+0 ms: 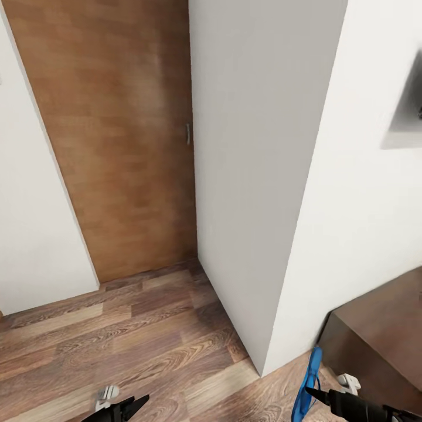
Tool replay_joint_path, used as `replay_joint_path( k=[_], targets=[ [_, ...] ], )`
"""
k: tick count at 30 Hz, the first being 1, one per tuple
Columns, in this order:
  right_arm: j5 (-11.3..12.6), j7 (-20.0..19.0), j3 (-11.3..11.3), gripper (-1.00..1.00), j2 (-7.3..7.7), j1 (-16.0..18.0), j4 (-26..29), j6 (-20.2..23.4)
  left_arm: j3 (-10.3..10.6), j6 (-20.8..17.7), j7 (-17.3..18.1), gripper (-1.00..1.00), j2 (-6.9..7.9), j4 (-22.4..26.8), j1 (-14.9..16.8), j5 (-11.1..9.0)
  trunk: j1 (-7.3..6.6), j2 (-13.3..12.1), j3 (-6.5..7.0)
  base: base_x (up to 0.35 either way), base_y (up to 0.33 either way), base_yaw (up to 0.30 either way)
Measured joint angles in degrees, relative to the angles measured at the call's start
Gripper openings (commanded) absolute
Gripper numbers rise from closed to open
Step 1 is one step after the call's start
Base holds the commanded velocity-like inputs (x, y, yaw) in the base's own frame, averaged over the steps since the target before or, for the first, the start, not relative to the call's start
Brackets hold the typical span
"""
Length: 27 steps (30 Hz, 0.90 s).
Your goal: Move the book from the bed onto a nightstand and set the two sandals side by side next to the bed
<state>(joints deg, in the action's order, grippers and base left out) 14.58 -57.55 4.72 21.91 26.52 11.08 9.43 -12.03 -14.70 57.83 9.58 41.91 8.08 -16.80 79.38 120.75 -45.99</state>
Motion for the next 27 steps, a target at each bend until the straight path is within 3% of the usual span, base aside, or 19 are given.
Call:
replay_joint_path(
  k=[11,16,27],
  targets=[
    [-0.08,0.03,0.0,-1.0,-0.03,-0.01,0.0,0.0,0.04,0.01,0.0,1.0,-0.01,0.0,0.0,0.0,0.0,0.0,0.0,0.008,0.0,-0.244],
    [-0.06,0.04,-0.01,-1.0,-0.07,-0.02,0.0,0.0,0.1,0.01,-0.53,1.0,-0.05,0.0,0.0,0.01,-0.02,0.0,0.0,0.179,0.0,-0.206],
    [-0.1,0.03,-0.01,-1.0,-0.14,0.02,-0.02,0.0,0.12,0.01,-2.01,1.0,-0.05,0.02,-0.02,0.02,0.0,0.0,0.0,0.114,0.0,-0.041]
  ],
)
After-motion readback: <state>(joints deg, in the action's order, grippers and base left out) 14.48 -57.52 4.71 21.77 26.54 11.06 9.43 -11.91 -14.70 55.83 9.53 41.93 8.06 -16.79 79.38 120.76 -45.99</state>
